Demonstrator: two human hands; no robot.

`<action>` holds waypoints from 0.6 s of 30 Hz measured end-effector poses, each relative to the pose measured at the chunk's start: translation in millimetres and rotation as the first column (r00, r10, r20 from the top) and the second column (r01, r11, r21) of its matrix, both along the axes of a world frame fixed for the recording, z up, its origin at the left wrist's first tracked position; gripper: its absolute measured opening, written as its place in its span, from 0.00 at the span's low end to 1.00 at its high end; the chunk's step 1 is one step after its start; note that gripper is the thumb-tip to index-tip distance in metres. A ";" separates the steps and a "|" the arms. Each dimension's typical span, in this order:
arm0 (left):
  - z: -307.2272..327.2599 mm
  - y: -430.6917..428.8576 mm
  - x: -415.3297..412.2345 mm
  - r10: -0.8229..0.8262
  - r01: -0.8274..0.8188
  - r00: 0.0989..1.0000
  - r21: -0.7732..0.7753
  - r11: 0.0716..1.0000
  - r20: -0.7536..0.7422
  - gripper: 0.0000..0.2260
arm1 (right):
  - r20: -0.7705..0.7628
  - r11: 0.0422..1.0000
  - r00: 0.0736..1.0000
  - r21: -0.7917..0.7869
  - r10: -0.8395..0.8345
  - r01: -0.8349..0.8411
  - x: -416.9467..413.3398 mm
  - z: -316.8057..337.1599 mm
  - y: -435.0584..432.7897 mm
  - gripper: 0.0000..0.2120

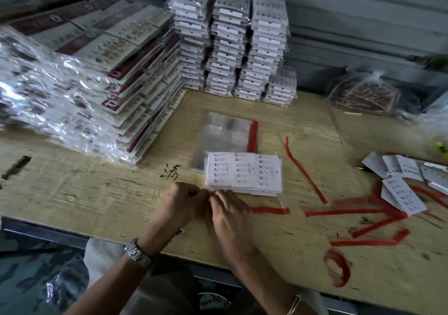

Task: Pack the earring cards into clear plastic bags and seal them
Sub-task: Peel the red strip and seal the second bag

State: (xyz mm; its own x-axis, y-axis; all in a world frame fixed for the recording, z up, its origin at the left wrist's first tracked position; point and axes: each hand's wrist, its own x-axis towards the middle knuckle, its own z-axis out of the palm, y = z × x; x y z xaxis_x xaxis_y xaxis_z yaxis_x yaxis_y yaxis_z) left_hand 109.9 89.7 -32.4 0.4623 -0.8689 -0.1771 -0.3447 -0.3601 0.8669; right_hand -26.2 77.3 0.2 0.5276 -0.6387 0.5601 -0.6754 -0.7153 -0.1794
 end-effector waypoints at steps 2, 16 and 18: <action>-1.4 0.7 0.3 -0.009 0.009 1.000 0.010 1.000 -0.016 0.18 | -0.007 1.000 1.000 -0.009 0.027 -0.027 -1.5 -0.5 -1.7 0.10; 7.5 4.8 5.7 -0.092 0.093 0.994 -0.003 0.996 0.062 0.16 | 0.137 0.967 0.989 0.236 0.063 -0.094 -16.8 -4.4 -5.5 0.07; 11.8 7.9 5.2 -0.129 0.132 0.989 -0.038 0.991 0.071 0.13 | 0.167 0.940 0.986 0.330 0.028 -0.083 -19.1 -2.5 -2.4 0.08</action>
